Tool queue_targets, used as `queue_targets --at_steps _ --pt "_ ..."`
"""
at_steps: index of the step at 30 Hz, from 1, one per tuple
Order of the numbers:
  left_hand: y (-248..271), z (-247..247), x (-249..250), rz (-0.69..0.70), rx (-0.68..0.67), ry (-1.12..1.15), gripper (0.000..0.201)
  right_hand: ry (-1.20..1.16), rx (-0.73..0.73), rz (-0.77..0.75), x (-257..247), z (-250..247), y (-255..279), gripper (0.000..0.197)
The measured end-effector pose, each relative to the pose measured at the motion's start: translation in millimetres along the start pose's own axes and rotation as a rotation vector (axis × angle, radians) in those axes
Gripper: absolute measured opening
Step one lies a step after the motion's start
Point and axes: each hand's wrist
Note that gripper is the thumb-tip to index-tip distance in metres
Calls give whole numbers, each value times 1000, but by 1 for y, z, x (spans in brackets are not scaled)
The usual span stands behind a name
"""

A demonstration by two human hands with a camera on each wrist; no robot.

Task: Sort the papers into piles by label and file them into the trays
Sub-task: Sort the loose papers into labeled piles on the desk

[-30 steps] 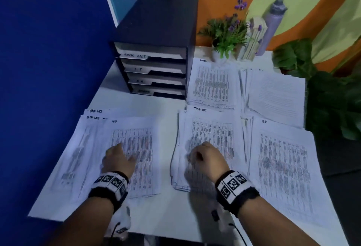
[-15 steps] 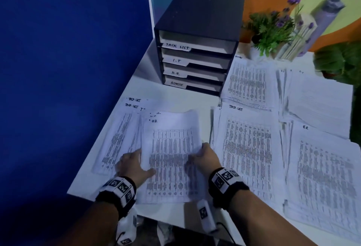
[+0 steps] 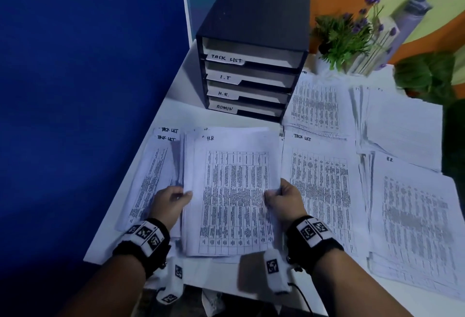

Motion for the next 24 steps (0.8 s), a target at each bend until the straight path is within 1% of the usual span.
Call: queue_targets --at_steps 1,3,4,6,7,8,10,13,15,18,19,20,22,23,24 --pt "-2 -2 -2 22 22 -31 14 23 -10 -12 2 0 -1 11" --pt "-5 -4 -7 52 83 -103 15 154 16 -51 2 2 -2 8" --pt "-5 -4 -7 39 87 -128 15 232 49 -71 2 5 -2 9" --pt "-4 -3 -3 -13 79 -172 8 383 138 -126 3 7 -3 12" --pt "-5 -3 -3 -34 70 -181 6 412 168 -144 3 8 -3 13" --pt "-6 -4 -6 -52 49 -172 12 416 187 -153 2 7 -2 14" --pt "-7 -5 -10 -43 10 -146 24 398 201 -135 1 5 -3 16" --pt "-5 -7 -9 -43 19 -120 29 331 164 -96 2 3 -6 16" --pt "-4 -9 -5 -26 27 -83 28 283 124 -87 1 3 -6 25" --pt "-4 -10 -3 -18 25 69 18 214 83 -103 -4 3 -2 35" --pt "-4 -11 -4 -19 29 78 16 191 67 -96 -5 2 0 33" --pt "-6 -12 -6 -17 28 65 13 143 32 -85 -5 2 1 26" --pt "-9 -14 -10 -16 34 36 9 -3 -59 -52 -7 2 5 6" --pt "-9 -14 -7 -17 33 31 7 -55 -77 -64 -8 3 6 6" --pt "-8 -12 -5 -15 35 36 9 -88 -84 -81 -9 3 5 15"
Point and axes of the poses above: each hand's wrist, its own y-axis away from the middle knuckle, its own z-axis out of the palm, x = y × z, and after that the axes turned 11 degrees about z, right-handed
